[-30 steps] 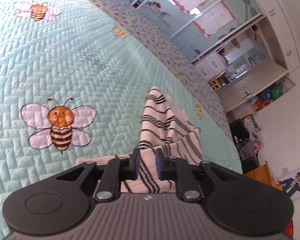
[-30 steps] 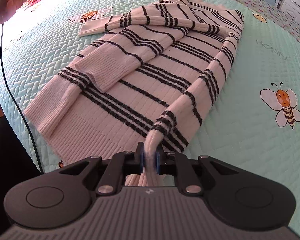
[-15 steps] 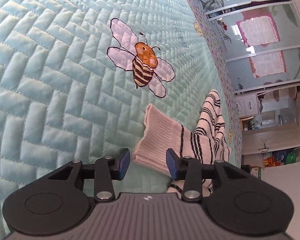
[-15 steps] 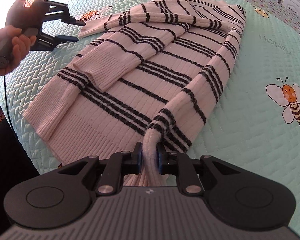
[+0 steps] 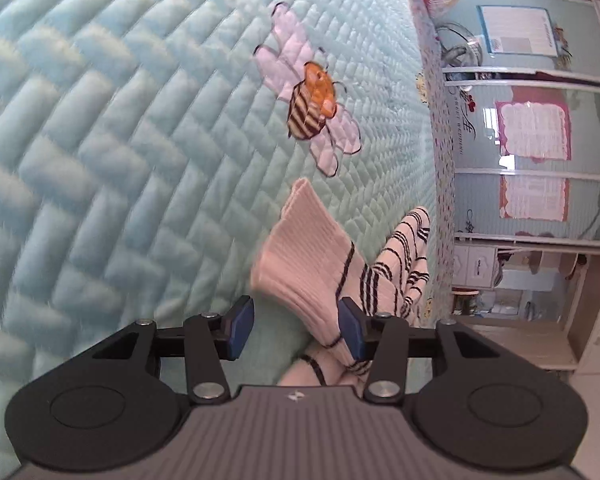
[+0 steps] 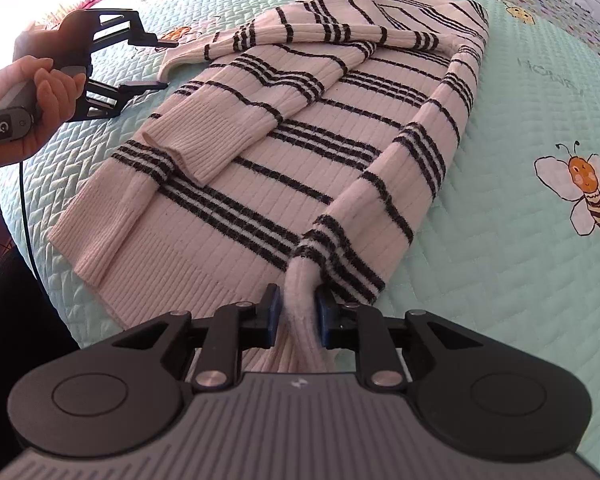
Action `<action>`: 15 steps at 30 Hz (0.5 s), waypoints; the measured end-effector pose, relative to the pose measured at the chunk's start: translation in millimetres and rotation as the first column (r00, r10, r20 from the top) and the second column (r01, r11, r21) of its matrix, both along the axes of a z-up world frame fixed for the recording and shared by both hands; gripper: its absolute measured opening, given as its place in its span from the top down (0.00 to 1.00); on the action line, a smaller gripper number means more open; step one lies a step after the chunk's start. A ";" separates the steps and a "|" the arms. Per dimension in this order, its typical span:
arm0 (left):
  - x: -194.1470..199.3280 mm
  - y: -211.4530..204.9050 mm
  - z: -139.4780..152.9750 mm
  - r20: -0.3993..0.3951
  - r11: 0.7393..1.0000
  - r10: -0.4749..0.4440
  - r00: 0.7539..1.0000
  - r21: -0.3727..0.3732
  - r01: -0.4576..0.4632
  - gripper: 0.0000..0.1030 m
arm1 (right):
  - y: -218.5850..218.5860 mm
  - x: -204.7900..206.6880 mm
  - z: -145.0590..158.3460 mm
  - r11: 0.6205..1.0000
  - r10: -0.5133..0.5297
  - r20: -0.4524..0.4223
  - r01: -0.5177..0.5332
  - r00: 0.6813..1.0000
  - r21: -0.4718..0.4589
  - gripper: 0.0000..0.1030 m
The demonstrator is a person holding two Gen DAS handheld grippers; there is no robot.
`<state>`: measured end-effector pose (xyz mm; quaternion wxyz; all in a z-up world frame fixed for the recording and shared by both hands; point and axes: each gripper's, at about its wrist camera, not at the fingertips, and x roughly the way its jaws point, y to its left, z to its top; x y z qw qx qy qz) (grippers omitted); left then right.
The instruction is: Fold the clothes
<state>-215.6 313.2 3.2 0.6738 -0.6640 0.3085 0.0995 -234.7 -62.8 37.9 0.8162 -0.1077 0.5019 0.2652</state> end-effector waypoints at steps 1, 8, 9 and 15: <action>-0.5 -0.9 -0.8 0.008 1.000 0.013 1.000 0.000 -0.013 0.52 | 0.3 0.2 -0.3 1.000 0.000 0.000 0.000 1.000 -0.001 0.78; 2.5 -3.6 -5.0 0.061 0.995 0.101 0.993 0.006 -0.101 0.53 | -1.2 -1.4 0.6 1.000 0.003 0.005 -0.003 1.000 -0.002 0.76; 5.2 -2.7 -5.3 0.068 0.994 0.112 0.991 0.009 -0.113 0.53 | -1.8 -1.2 0.5 1.000 0.000 0.004 0.000 1.000 0.000 0.76; 15.7 -10.2 -8.3 0.042 0.987 0.139 0.989 0.080 -0.142 0.91 | -0.2 -1.6 -0.2 1.000 -0.005 0.005 0.005 1.000 -0.006 0.75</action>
